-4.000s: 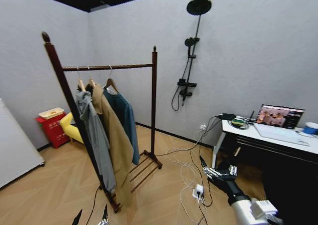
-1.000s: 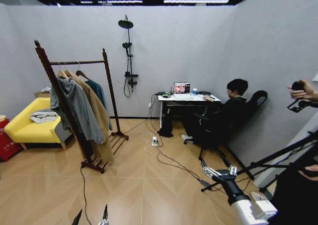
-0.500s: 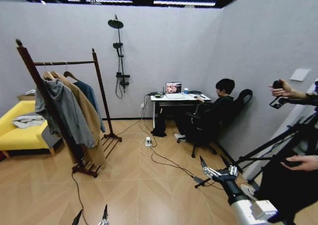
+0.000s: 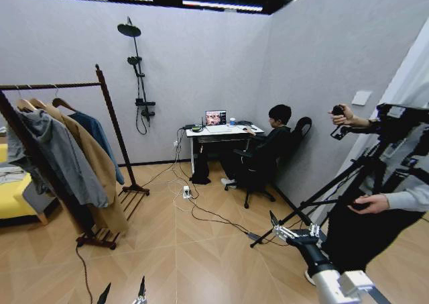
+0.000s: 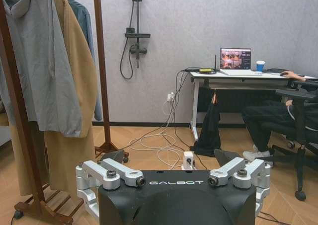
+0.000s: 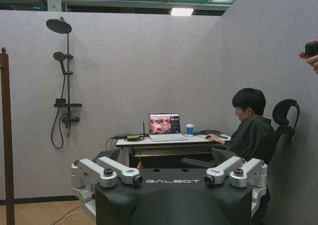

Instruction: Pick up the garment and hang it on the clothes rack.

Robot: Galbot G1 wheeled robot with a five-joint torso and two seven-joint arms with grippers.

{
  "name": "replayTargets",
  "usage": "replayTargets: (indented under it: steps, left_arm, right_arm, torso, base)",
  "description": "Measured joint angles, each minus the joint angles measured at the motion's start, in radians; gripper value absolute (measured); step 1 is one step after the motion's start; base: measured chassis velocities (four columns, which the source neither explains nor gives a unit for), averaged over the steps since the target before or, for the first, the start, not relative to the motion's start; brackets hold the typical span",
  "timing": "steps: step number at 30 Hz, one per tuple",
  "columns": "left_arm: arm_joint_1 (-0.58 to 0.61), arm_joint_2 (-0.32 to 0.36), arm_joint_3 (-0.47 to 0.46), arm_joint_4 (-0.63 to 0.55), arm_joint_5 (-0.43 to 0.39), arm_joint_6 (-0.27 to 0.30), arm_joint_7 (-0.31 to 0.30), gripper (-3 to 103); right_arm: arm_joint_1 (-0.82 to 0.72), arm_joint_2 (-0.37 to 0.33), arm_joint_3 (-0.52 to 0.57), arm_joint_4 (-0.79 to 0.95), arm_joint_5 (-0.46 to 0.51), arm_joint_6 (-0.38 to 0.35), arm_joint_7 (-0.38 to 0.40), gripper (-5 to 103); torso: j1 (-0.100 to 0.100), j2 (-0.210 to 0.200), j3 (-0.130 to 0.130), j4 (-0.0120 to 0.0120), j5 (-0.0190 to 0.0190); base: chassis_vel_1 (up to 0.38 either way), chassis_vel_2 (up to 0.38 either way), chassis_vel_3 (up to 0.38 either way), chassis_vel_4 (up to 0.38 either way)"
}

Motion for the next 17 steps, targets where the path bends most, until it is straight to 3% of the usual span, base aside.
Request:
replayTargets:
  steps: [17]
  left_arm:
    - [0.000,0.000,0.000,0.000,0.000,0.000,0.000,100]
  right_arm:
    - [0.000,0.000,0.000,0.000,0.000,0.000,0.000,100]
  torso:
    - [0.000,0.000,0.000,-0.0001,0.0000]
  base:
    - [0.000,0.000,0.000,0.000]
